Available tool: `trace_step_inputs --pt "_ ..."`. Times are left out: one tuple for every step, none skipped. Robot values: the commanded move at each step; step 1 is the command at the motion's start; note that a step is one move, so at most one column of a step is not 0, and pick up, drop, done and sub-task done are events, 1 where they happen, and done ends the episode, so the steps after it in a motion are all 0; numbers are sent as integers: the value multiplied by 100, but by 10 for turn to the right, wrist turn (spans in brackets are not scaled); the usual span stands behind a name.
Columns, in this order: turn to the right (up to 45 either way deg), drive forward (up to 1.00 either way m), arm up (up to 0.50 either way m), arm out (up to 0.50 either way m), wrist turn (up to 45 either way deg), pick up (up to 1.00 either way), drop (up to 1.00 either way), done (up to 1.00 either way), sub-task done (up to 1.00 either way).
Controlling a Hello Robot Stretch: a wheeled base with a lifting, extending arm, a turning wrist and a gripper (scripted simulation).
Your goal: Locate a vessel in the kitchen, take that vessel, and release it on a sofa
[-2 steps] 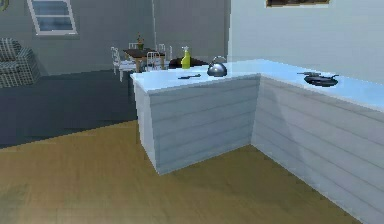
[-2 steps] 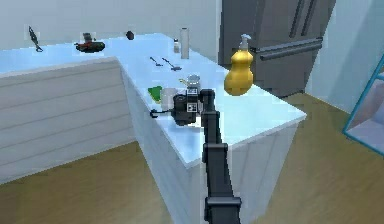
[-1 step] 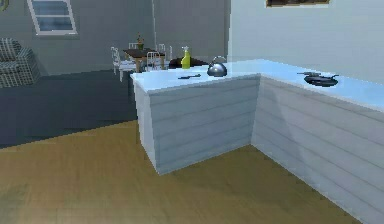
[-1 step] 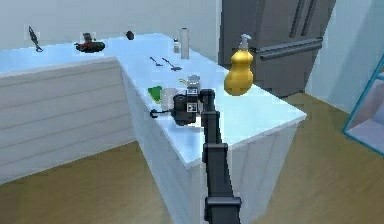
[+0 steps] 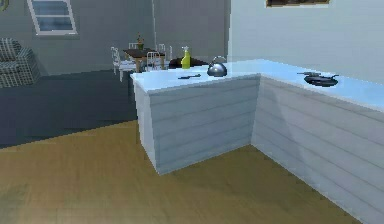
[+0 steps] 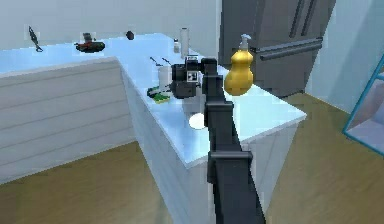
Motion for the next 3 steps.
trace_step_inputs --pt "0 0 6 0 0 0 0 0 0" --pt "0 0 0 0 -450 0 0 0 0" --pt "0 0 0 0 -450 0 0 0 0"
